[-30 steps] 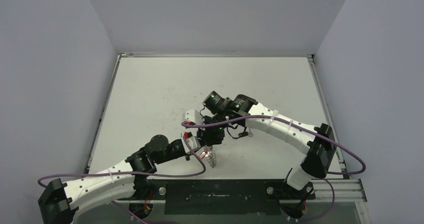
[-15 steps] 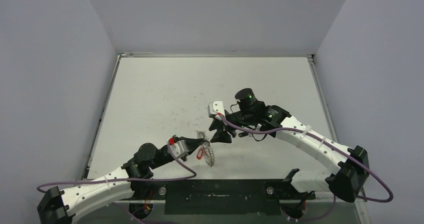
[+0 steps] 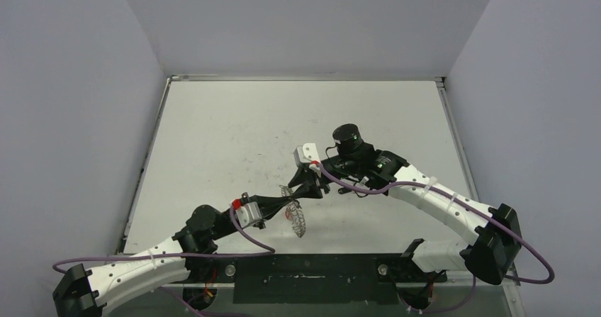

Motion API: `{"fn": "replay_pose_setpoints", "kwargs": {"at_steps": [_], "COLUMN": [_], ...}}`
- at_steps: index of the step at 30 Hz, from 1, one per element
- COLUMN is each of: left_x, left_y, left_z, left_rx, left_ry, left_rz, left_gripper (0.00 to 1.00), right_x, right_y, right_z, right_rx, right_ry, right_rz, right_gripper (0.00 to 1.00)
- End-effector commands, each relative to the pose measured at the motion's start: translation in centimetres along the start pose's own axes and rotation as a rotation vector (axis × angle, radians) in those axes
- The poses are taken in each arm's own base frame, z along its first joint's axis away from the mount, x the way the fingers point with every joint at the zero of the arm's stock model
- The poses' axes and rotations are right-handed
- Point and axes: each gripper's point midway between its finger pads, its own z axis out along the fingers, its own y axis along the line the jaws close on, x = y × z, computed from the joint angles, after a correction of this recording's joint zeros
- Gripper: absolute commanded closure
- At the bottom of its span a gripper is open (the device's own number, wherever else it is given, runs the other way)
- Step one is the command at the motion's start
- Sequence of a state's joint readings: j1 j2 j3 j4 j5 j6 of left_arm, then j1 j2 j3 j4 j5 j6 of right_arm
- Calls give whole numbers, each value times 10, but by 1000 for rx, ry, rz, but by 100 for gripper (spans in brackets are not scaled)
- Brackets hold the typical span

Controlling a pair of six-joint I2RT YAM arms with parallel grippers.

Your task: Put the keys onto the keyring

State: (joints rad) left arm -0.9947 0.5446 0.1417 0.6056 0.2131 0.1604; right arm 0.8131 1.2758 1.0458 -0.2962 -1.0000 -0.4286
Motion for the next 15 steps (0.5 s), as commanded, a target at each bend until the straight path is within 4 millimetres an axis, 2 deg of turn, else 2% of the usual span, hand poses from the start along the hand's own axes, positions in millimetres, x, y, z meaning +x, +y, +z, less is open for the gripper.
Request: {"fn": "replay_pose_setpoints", "kwargs": {"at_steps": [1, 9, 15], "left_x": [-41, -41, -43], "left_y": [5, 6, 6], "left_z": [5, 5, 5], "left_rx": [-8, -13, -14], "left_ry": [-140, -138, -140], "left_rz": [25, 28, 30], "left_gripper": [100, 100, 100], "right_x": [-5, -2, 1], "right_y": [4, 9, 12], "right_z": [5, -1, -1], "right_rx": [-48, -37, -52], "right_ry": [-35, -21, -18], "right_rz": [-54, -77, -69], "right_gripper": [68, 62, 64]}}
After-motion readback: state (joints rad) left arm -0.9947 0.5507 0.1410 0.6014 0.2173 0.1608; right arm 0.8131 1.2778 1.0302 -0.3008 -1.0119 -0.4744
